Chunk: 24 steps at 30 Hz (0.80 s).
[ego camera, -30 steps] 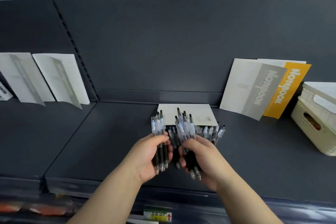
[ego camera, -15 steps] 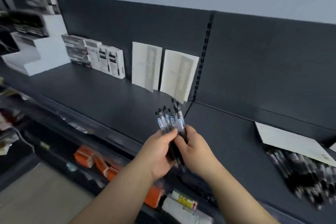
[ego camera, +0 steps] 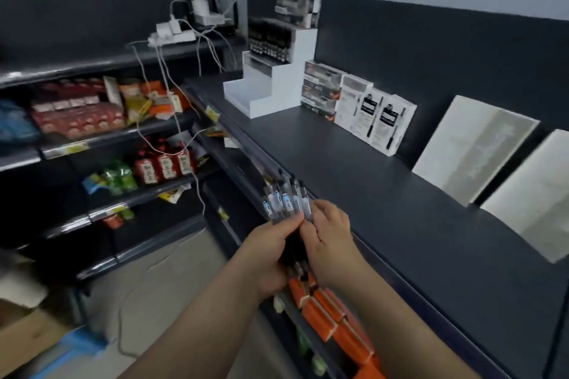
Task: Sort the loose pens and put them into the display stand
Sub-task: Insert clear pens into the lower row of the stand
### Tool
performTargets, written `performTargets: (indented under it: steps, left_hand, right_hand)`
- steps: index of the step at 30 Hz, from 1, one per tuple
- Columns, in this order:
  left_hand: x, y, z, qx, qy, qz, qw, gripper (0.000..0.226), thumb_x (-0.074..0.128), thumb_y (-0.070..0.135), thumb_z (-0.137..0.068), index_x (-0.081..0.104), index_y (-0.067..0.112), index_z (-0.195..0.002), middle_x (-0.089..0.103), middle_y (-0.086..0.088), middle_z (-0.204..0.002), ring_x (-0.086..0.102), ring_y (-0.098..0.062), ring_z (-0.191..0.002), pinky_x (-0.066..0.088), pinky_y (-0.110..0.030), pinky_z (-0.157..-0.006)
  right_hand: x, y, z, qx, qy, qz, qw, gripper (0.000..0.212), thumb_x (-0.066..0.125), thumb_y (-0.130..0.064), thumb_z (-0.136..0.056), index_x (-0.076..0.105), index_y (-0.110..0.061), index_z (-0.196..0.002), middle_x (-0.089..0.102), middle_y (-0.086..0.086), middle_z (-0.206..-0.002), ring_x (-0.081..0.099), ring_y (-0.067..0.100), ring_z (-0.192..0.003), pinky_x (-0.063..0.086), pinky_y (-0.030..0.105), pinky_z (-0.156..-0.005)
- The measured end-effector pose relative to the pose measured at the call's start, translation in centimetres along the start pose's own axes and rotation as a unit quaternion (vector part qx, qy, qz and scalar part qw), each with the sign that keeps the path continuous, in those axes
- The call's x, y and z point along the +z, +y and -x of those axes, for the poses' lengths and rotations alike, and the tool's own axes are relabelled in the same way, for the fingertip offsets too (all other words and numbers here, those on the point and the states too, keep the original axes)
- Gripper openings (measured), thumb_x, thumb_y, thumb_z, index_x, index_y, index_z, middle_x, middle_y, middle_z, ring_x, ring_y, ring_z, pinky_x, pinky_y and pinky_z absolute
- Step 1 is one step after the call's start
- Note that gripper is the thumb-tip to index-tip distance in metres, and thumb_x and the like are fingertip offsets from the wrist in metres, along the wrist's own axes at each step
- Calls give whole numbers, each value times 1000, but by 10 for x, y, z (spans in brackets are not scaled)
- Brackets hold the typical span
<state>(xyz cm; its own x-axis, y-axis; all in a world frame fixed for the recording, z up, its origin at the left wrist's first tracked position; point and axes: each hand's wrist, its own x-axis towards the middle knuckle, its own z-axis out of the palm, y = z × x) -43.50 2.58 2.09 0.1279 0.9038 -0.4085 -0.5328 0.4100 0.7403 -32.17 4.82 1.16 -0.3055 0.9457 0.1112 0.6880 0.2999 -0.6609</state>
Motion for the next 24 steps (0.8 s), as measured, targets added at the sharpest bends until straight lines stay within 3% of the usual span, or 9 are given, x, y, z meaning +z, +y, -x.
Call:
performTargets:
  steps: [4,7,11,15,19,21,24]
  left_hand:
    - [-35,45,-37,14,57,9,998,33,51,20,-94,62,3,-119,66,-21,-116,67,-31,-99,57,-38,-76]
    - [-56,84,-71,19,82,27,996,33,53,19,-92,64,3,-118,65,-21,-118,62,-34,-109,50,-43,-89]
    - [-80,134,-110,41,104,57,992,28,52,17,-91,72,0,-101,71,-20,-98,70,-30,-86,52,-41,-83]
    - [-111,174,-140,70,138,98,983,30,54,16,-86,69,0,-106,69,-22,-106,70,-31,-91,54,-41,-78]
    - [-146,211,-170,76,163,115,977,30,58,14,-85,67,-3,-107,68,-23,-108,69,-32,-91,57,-40,-75]
    - [-164,231,-189,80,164,113,977,29,55,12,-88,65,-4,-110,68,-22,-104,67,-31,-88,57,-40,-75]
    - [-195,261,-223,66,147,102,982,27,55,9,-86,65,-4,-106,69,-19,-91,68,-28,-76,59,-38,-63]
  right_hand:
    - [32,-11,-71,-42,-38,-114,992,37,29,-32,-96,53,-28,-123,44,-7,-132,32,10,-126,29,31,-109]
    - [50,-22,-128,-56,-47,-155,985,33,35,-34,-94,57,-30,-119,48,-10,-123,42,8,-119,37,33,-105]
    - [60,-40,-200,-71,-77,-215,971,20,50,-25,-93,64,-26,-106,53,-9,-111,52,-6,-99,39,5,-83]
    - [78,-61,-258,-63,-60,-261,962,15,62,-19,-87,71,-26,-97,63,-8,-100,60,-2,-89,46,12,-78]
    - [98,-81,-306,23,-128,-404,905,15,63,-12,-87,74,-19,-93,73,1,-90,70,13,-84,55,24,-73]
    - [108,-88,-337,44,-129,-427,894,13,63,-10,-86,74,-17,-87,73,2,-79,69,17,-76,53,31,-70]
    - [123,-101,-382,60,-102,-446,887,14,62,-8,-87,72,-14,-78,70,5,-69,63,12,-59,50,23,-56]
